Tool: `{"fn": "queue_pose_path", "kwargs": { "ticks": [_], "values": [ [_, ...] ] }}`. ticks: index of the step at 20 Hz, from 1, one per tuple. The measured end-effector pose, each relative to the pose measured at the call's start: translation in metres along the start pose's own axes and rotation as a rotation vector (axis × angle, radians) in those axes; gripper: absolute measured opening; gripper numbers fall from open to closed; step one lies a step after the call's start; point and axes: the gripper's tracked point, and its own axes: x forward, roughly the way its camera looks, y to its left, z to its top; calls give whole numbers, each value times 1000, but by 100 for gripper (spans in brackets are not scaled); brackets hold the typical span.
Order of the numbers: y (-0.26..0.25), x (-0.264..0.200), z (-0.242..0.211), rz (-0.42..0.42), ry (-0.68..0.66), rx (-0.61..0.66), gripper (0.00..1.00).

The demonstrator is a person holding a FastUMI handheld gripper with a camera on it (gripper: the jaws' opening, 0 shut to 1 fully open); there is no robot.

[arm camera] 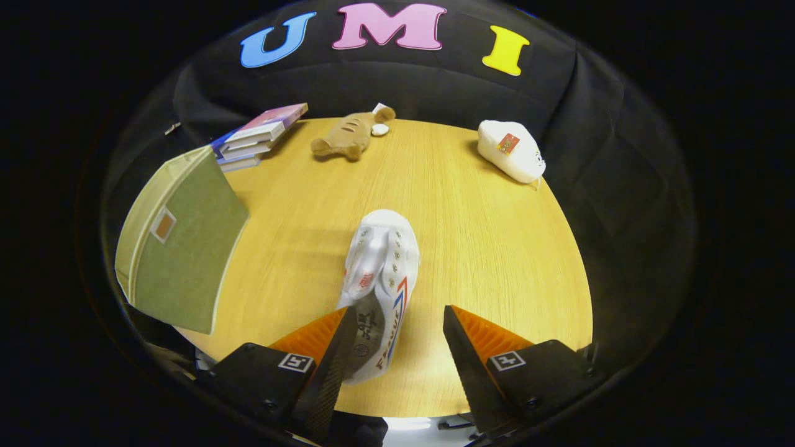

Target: Open the storage box then place both shoes into the box .Put the left shoe in first, then the right shoe, with the right side of both shoes facing outward in a uniform manner.

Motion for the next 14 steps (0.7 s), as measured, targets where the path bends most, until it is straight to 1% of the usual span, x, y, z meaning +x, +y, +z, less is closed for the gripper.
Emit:
{"fn": "queue_pose_path", "kwargs": {
  "ticks": [2, 5, 7, 8, 9, 10, 11, 12, 13, 14],
  "values": [
    [-2, 16, -3, 1, 16, -11, 82],
    [-1, 41, 5, 8, -1, -7, 79],
    [0, 51, 9, 9, -9, -8, 71],
    [0, 56, 13, 14, -17, -10, 64],
    [0, 60, 15, 14, -23, -9, 59],
    [2, 65, 18, 19, -25, -3, 48],
    [-2, 68, 17, -7, -13, 3, 43],
    [-15, 69, 16, -63, -8, 7, 31],
    [-18, 72, 17, -62, -9, 30, 19],
    [-15, 71, 19, -37, -22, 55, 7]
  ]
}}
